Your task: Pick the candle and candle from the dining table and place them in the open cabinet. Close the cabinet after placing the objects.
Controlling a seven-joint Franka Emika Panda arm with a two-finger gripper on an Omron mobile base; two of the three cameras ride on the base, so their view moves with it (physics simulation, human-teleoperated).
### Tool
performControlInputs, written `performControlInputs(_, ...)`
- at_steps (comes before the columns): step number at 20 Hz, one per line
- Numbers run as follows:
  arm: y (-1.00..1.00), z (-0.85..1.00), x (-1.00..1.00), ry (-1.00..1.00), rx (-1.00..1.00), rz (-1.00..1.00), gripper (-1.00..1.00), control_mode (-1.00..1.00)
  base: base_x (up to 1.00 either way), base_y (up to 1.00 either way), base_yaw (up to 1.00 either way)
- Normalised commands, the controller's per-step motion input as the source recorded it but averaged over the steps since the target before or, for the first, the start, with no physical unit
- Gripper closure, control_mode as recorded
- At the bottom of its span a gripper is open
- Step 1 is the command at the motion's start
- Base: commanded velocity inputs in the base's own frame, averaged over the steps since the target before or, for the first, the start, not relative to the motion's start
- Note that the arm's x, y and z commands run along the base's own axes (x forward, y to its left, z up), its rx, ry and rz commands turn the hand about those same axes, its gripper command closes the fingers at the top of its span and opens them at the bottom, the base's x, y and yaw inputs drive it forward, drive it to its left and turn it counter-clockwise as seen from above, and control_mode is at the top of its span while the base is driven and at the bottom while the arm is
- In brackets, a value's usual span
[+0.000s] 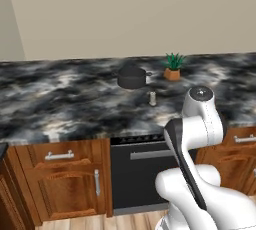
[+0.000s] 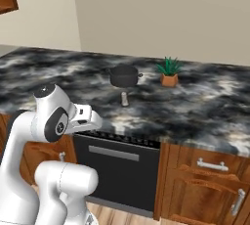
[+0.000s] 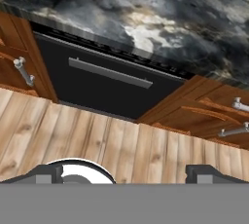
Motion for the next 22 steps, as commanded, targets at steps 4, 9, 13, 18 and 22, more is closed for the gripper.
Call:
performControlInputs(4, 0.00, 0.00, 0.00, 0.00, 0.00, 0.00, -1.00, 1.00, 0.37, 0.00, 0.02)
performControlInputs(9, 0.00, 0.00, 0.00, 0.00, 0.00, 0.00, -1.00, 1.00, 0.29, 0.00, 0.02)
performControlInputs(13, 0.00, 0.00, 0.00, 0.00, 0.00, 0.00, -1.00, 1.00, 0.16, 0.00, 0.02)
performControlInputs(18, 0.00, 0.00, 0.00, 0.00, 0.00, 0.00, -1.00, 1.00, 0.03, 0.00, 0.04)
performControlInputs(22, 0.00, 0.00, 0.00, 0.00, 0.00, 0.00, -1.00, 1.00, 0.10, 0.00, 0.04)
